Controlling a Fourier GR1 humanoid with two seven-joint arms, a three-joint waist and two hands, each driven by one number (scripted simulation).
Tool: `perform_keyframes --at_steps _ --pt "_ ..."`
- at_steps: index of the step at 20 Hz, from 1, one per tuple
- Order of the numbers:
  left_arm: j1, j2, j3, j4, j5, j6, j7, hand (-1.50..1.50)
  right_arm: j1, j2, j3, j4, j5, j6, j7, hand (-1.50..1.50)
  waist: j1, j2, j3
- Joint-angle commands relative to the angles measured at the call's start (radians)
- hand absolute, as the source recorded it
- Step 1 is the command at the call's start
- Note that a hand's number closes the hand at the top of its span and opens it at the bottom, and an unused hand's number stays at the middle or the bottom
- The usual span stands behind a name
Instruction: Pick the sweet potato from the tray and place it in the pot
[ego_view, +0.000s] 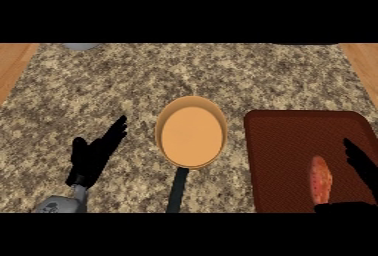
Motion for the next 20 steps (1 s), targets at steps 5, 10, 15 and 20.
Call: perform_keyframes --at_steps 5,10,15,20 --pt "0.021 -0.045 0.012 -0.047 -0.047 0.001 0.031 0.0 0.05 0.055 -0.131 0.137 0.025 0.074 -0.215 -1.5 -0.006 -0.001 0.0" --pt "-0.022 -0.032 0.05 0.01 -0.048 -0.033 0.027 0.0 0.03 0.129 -0.13 0.214 -0.02 0.147 -0.313 -1.5 -0.006 -0.001 0.0" --pt "0.006 -0.069 0.041 0.034 -0.07 -0.022 -0.026 0.0 0.023 0.181 -0.178 0.292 -0.096 0.217 -0.449 -1.5 -0.006 -0.001 0.0" --pt "-0.022 -0.062 0.059 0.034 -0.087 -0.045 -0.02 0.0 -0.01 0.283 -0.155 0.359 -0.087 0.21 -0.468 -1.5 -0.004 0.0 0.0"
